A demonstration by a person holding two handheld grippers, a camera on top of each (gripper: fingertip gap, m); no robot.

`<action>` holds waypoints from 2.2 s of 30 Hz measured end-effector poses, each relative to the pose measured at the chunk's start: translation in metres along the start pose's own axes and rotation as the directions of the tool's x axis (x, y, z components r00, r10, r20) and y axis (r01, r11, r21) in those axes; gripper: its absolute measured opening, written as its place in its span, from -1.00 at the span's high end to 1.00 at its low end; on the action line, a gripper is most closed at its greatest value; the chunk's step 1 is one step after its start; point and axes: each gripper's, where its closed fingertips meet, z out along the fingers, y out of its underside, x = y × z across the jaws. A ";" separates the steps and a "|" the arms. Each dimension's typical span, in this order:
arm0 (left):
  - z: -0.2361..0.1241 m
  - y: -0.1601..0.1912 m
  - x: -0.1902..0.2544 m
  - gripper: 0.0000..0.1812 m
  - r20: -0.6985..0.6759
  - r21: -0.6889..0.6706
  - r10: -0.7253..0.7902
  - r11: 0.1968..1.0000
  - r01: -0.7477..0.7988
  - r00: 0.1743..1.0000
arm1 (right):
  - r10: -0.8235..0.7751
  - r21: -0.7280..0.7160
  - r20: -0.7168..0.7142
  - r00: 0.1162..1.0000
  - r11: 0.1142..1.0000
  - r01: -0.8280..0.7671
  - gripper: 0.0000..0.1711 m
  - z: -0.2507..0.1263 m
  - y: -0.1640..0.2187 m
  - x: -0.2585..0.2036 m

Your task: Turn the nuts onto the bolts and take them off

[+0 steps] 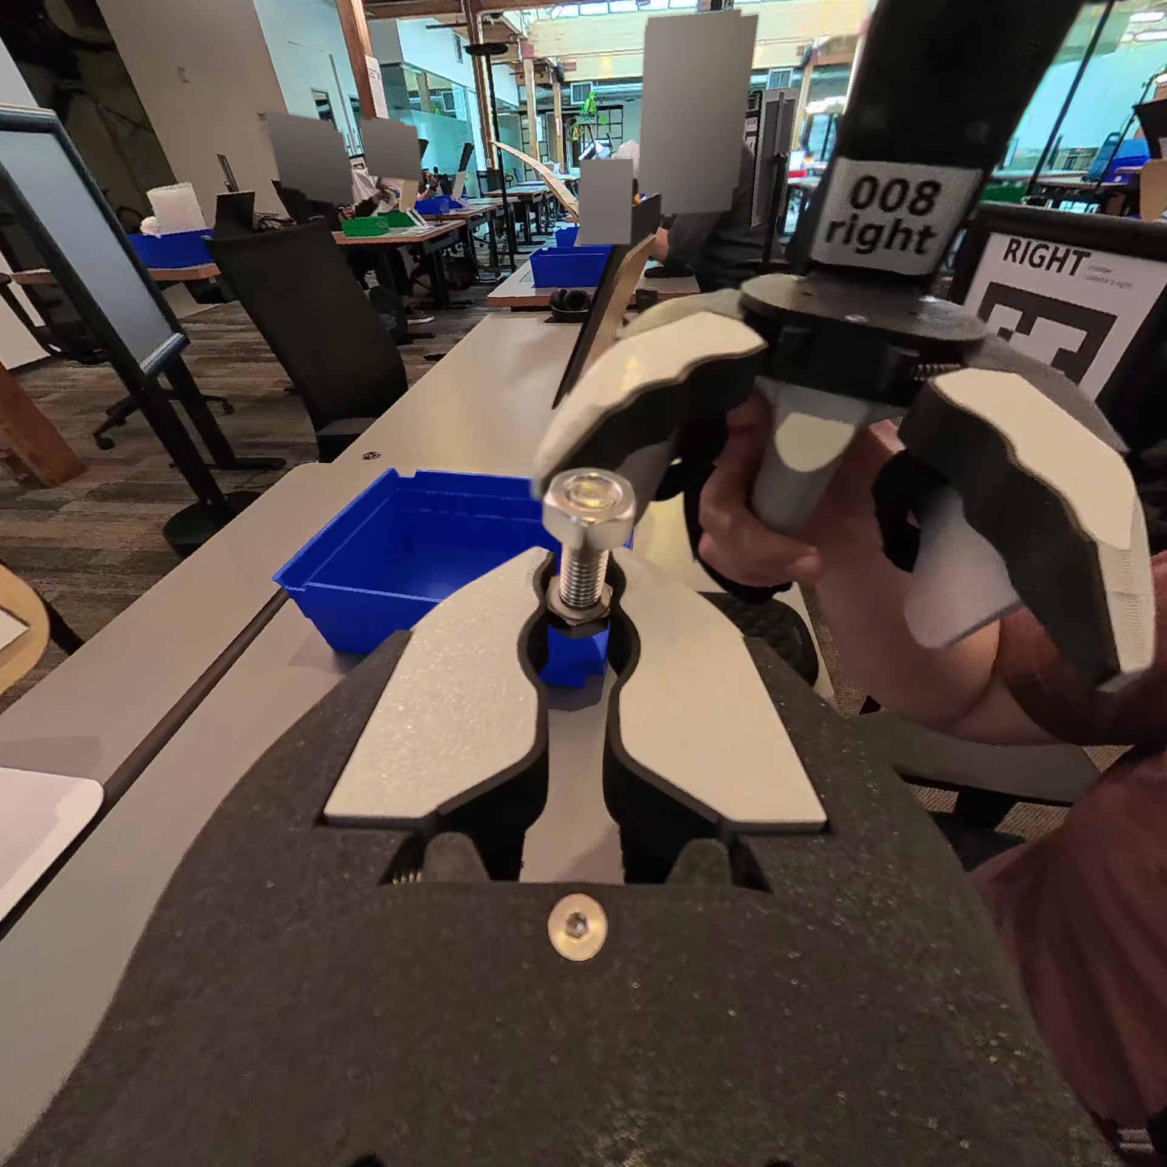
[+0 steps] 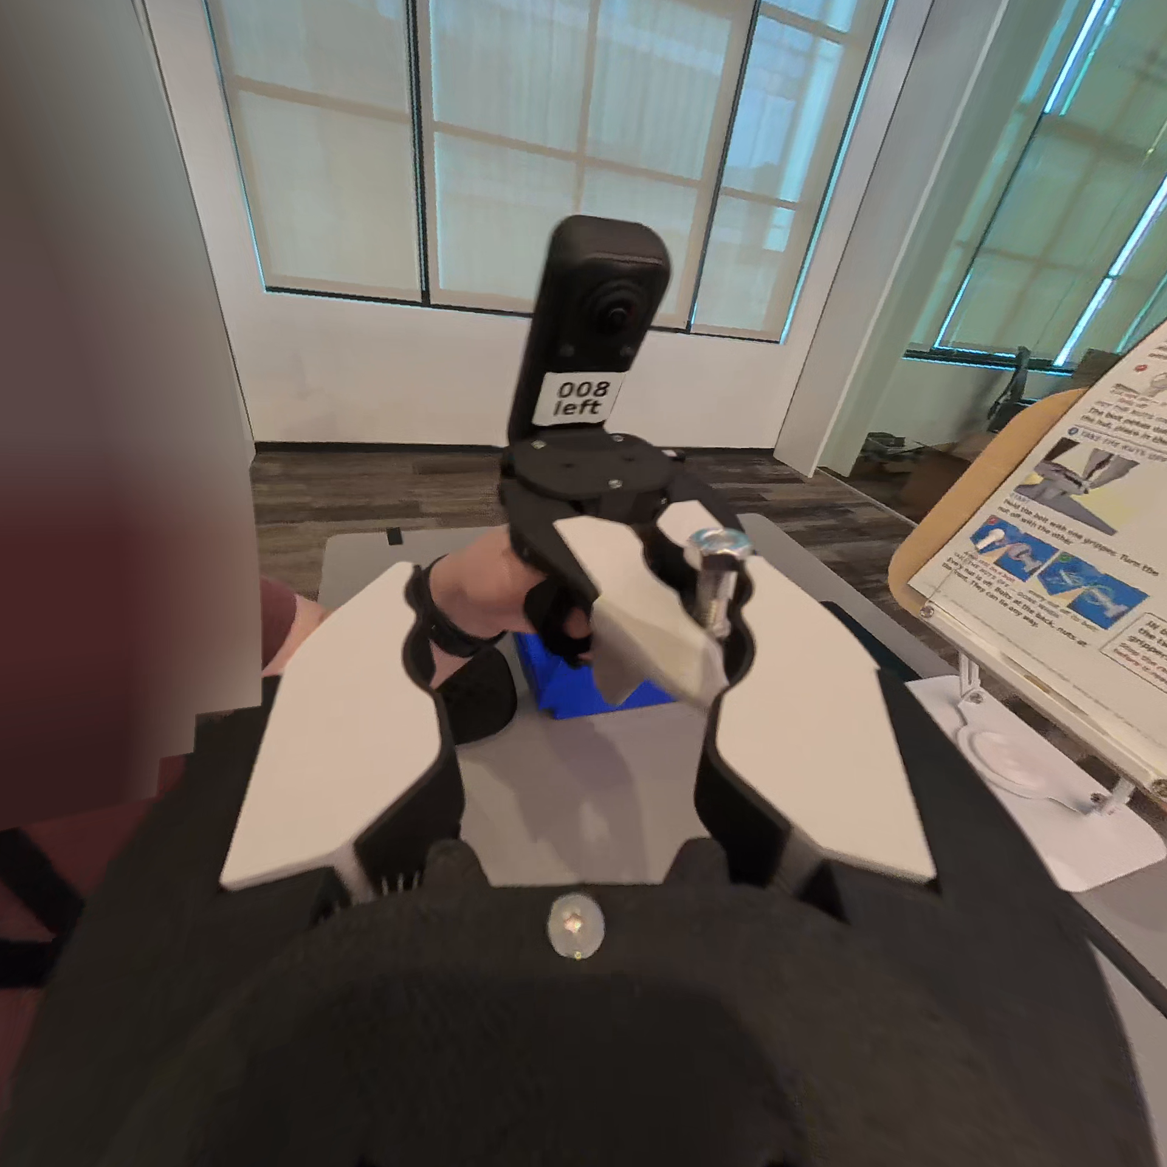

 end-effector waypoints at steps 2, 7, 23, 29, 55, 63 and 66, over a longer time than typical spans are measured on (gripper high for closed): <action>-0.004 -0.003 -0.007 0.85 0.012 0.025 -0.040 0.999 0.040 0.999 | -0.010 0.027 0.025 1.000 1.000 0.010 0.04 -0.012 -0.005 -0.008; -0.001 -0.002 -0.001 0.85 -0.028 0.022 -0.049 0.999 0.050 0.998 | -0.008 0.045 -0.054 0.999 0.999 0.010 -0.02 -0.012 -0.012 0.014; 0.001 0.008 -0.025 0.85 0.097 -0.003 -0.060 0.998 0.061 0.993 | 0.028 0.033 -0.017 0.999 0.999 -0.027 0.00 0.006 -0.001 0.029; 0.000 0.015 -0.036 0.86 0.178 -0.048 -0.030 0.998 0.039 0.984 | 0.025 -0.015 0.020 0.999 1.000 -0.025 0.04 0.007 0.013 0.024; -0.003 0.016 -0.043 0.86 0.235 -0.074 0.019 0.997 -0.001 0.972 | 0.005 -0.019 -0.041 0.999 1.000 -0.006 0.02 0.018 0.008 0.038; -0.009 0.011 -0.044 0.86 0.244 -0.060 0.018 0.998 -0.003 0.970 | 0.028 -0.057 -0.018 0.999 0.998 -0.029 0.13 0.006 0.013 0.019; -0.011 0.007 -0.040 0.86 0.216 -0.037 -0.001 0.999 0.009 0.976 | -0.019 -0.030 -0.098 0.995 0.999 0.017 0.05 0.009 0.005 0.033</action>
